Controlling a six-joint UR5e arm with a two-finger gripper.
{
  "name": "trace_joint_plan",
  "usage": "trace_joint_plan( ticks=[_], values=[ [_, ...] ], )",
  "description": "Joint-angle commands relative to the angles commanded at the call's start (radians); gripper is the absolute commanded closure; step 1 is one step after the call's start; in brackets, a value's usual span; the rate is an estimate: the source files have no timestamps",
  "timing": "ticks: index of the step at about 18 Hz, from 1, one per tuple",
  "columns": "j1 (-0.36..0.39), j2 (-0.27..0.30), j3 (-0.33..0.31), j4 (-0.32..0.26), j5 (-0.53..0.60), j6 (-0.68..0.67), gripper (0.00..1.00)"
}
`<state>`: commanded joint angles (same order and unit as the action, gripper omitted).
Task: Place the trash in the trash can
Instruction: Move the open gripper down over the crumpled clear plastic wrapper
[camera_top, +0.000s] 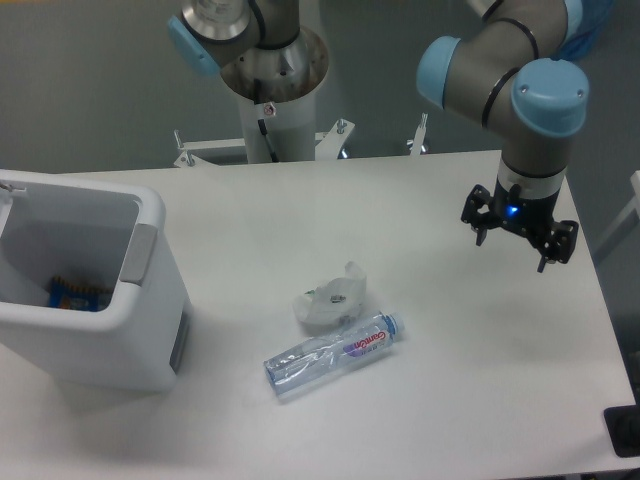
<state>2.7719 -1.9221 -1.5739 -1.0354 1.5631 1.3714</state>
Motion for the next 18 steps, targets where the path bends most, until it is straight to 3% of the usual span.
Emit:
trace_joint_plan(
  ticks=[6,10,14,18],
  values=[
    [-0.009,0.005,-0.024,0.001,-0.008,-0.003,0.0],
    [-0.029,0.021,-0.132,0.124,-0.026,-0.047,0.0],
    [-0.058,0.058,-0.204,0.129,-0.038,-0.106,0.0],
    [-0.127,0.067,-0.227,0.121,-0.041,-0.145,0.0]
  ],
)
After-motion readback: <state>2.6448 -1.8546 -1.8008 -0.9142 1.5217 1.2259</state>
